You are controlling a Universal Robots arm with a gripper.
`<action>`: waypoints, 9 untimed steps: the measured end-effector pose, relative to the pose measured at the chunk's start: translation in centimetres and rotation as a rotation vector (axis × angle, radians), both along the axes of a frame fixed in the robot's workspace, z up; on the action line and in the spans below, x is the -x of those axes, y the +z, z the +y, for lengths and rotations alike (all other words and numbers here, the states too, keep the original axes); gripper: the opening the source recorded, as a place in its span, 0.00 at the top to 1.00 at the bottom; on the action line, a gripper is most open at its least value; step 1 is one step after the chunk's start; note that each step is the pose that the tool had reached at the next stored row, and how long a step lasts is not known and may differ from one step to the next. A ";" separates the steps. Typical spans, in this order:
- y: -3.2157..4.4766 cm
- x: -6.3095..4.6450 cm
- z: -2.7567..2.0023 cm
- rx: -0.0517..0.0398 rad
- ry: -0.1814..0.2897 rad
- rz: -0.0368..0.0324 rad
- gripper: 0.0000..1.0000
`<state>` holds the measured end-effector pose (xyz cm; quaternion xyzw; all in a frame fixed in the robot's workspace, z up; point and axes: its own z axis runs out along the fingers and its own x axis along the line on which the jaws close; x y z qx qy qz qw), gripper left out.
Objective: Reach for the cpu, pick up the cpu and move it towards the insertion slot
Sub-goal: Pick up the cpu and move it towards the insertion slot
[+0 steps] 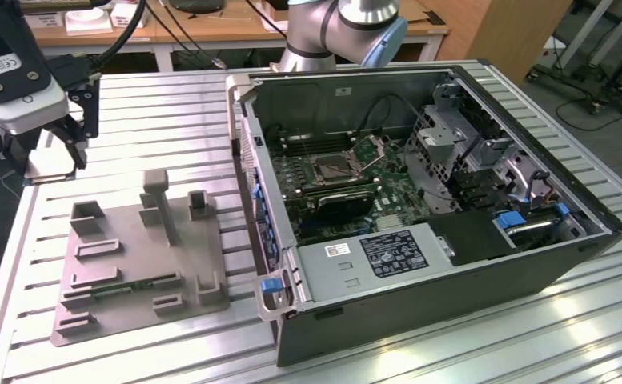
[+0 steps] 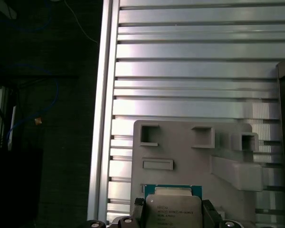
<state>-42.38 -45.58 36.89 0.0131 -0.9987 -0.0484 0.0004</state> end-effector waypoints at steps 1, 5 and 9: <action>0.00 0.0 0.00 -0.0001 0.000 0.0000 0.45; 0.01 -0.1 0.00 -0.0001 0.000 0.0000 0.45; 0.00 -0.3 0.00 0.0000 0.000 0.0000 0.45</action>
